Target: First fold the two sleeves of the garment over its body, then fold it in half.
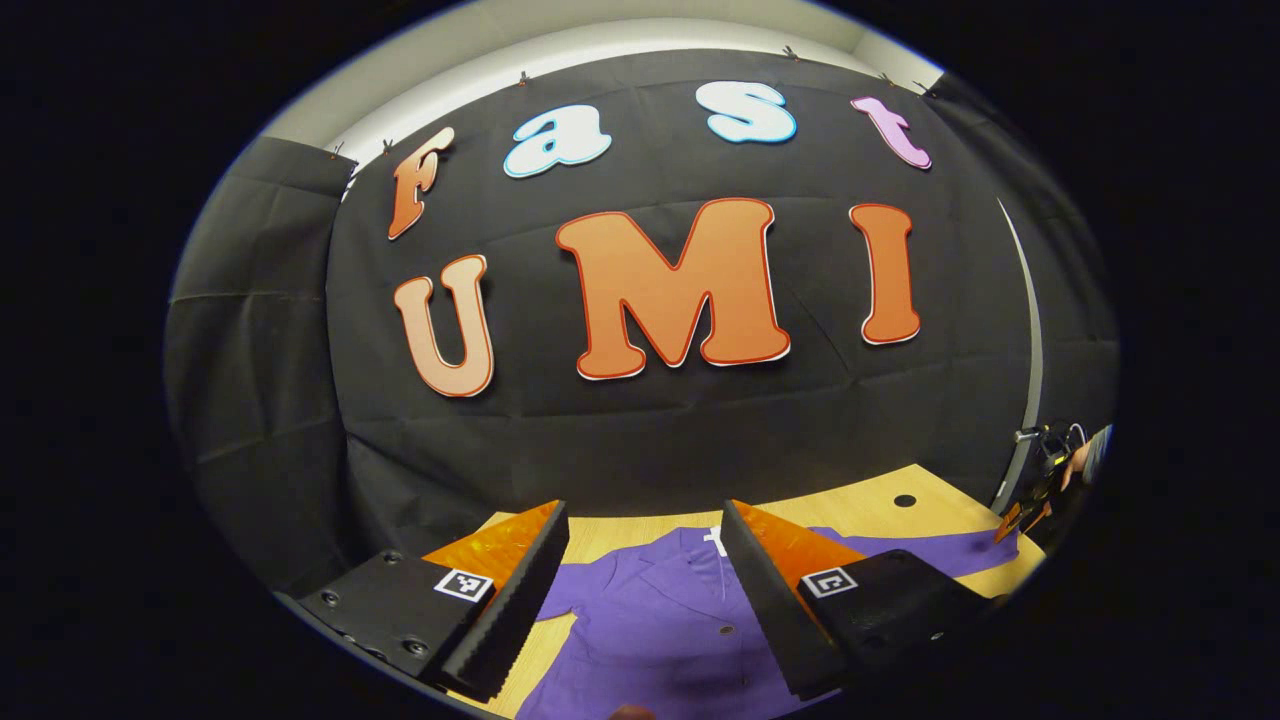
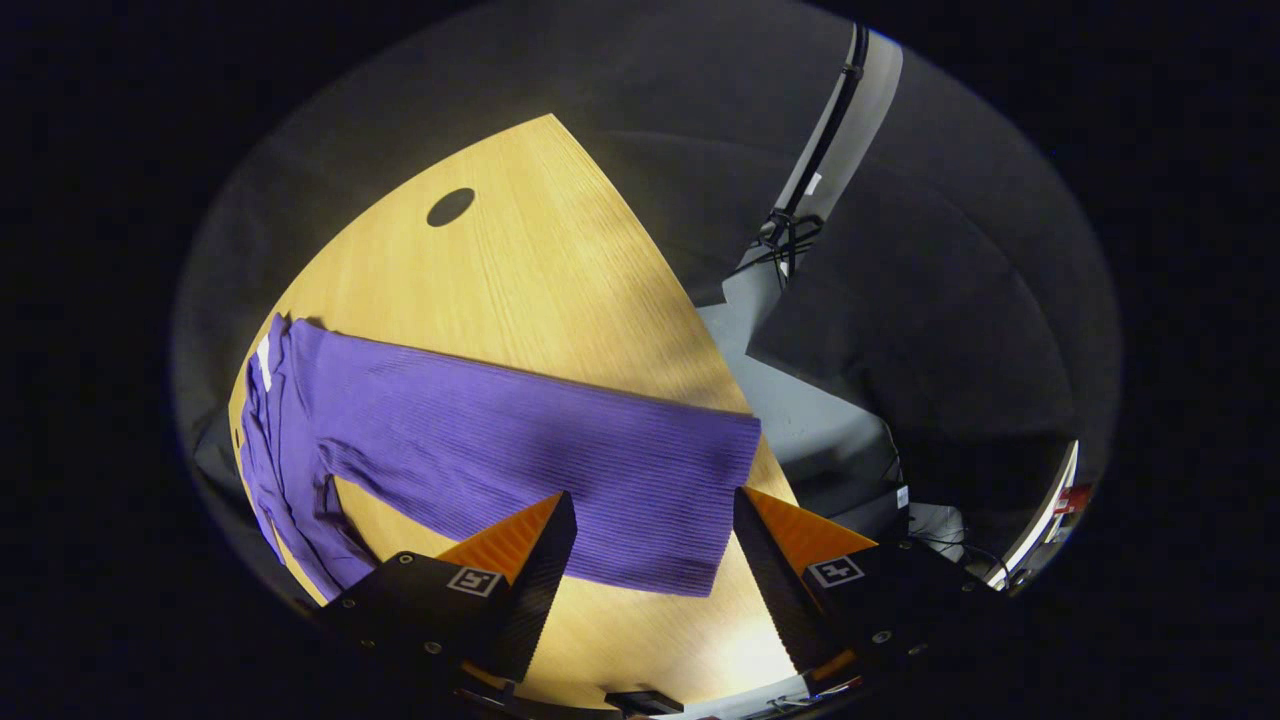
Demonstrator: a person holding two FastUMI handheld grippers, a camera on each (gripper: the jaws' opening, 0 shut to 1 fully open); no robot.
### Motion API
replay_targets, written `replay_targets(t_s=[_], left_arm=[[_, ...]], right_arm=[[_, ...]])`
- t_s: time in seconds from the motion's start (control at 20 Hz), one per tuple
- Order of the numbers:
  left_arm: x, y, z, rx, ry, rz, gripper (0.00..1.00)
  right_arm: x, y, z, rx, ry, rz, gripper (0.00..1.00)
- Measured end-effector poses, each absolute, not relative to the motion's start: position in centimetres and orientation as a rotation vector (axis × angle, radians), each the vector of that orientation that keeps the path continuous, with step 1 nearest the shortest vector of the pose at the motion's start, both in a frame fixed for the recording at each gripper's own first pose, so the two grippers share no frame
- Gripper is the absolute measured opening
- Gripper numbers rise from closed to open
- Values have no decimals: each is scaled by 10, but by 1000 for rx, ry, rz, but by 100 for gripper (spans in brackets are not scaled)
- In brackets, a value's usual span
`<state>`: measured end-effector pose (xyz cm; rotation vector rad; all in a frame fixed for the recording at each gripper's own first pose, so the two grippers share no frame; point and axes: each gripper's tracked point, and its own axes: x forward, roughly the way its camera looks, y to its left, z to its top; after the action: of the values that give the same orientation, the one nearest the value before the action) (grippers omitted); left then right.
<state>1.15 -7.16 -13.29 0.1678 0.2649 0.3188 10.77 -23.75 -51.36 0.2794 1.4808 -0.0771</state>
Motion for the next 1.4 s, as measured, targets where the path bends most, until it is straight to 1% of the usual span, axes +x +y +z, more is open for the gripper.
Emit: replay_targets(t_s=[0.25,0.35,0.65,0.75,0.8,0.85,0.9,0.95,1.0,1.05,1.1,1.15,1.2,1.4], left_arm=[[11,-80,-136,179,276,328,96],[11,-83,-135,189,278,329,96],[15,-96,-140,195,281,316,96],[17,-103,-141,186,281,307,96],[17,-105,-139,190,278,302,96],[15,-107,-137,198,271,300,100],[14,-106,-134,205,264,299,100],[13,-104,-134,208,260,301,100],[11,-103,-133,207,260,304,96],[9,-102,-134,202,260,306,100],[7,-102,-134,196,264,307,100],[5,-100,-137,192,265,306,96],[4,-98,-136,192,268,302,96],[1,-90,-137,187,264,278,96]], right_arm=[[107,-238,-529,273,1506,-81,94],[108,-240,-532,230,1508,-77,94],[111,-242,-534,208,1499,-96,87],[111,-247,-534,224,1493,-120,78],[112,-249,-533,236,1489,-124,66],[111,-252,-535,237,1488,-131,58],[111,-253,-535,256,1483,-132,43],[111,-253,-536,281,1478,-151,35],[111,-254,-535,317,1476,-173,20],[110,-247,-535,365,1477,-171,12],[110,-244,-534,389,1476,-161,8],[109,-244,-531,390,1468,-156,7],[111,-243,-527,391,1454,-152,5],[116,-235,-501,391,1397,-137,4]])
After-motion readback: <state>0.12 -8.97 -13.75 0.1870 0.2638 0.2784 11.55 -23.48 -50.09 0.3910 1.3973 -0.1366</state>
